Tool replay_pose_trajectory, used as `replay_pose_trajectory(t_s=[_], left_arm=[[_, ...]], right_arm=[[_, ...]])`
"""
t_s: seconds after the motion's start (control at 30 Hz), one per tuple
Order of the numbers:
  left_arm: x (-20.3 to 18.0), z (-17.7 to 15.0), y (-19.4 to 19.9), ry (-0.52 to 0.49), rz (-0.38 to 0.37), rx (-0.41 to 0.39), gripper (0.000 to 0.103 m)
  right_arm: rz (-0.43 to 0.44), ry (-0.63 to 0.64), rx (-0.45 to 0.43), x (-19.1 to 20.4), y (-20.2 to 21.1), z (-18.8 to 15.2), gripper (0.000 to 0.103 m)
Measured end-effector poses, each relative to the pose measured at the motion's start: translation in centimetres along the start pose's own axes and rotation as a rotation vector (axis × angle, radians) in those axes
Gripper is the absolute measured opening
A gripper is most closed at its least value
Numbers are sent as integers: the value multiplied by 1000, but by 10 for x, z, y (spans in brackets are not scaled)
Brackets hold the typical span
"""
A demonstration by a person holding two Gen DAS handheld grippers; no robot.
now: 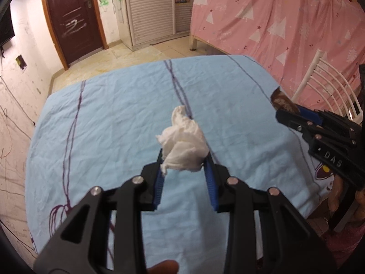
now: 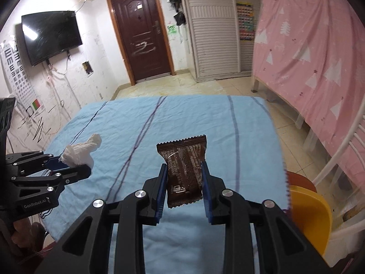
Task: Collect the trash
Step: 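Carry tissue and snack wrapper to the yellow bin and open both tools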
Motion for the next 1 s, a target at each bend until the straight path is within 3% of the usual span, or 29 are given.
replay_pose_trajectory(t_s=[0.63,1.0], left_arm=[[-129,31,-6,-199,-95,3,31],[-199,33,-11,-307,-154,27,31]], right_arm=[[-214,-250,-117,-162,79,-38,22],[-244,-354,-120,-206,82,-67,22]])
Point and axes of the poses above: each gripper's, at about its wrist camera, not at the fingertips, and y roughly against the way its jaws point, x to its left, z to its top, the point moved 7 cm from there along -y, roughly the way its jaws point, and after that the axes turned 2 degrees about -x, right-handed, at the moved point
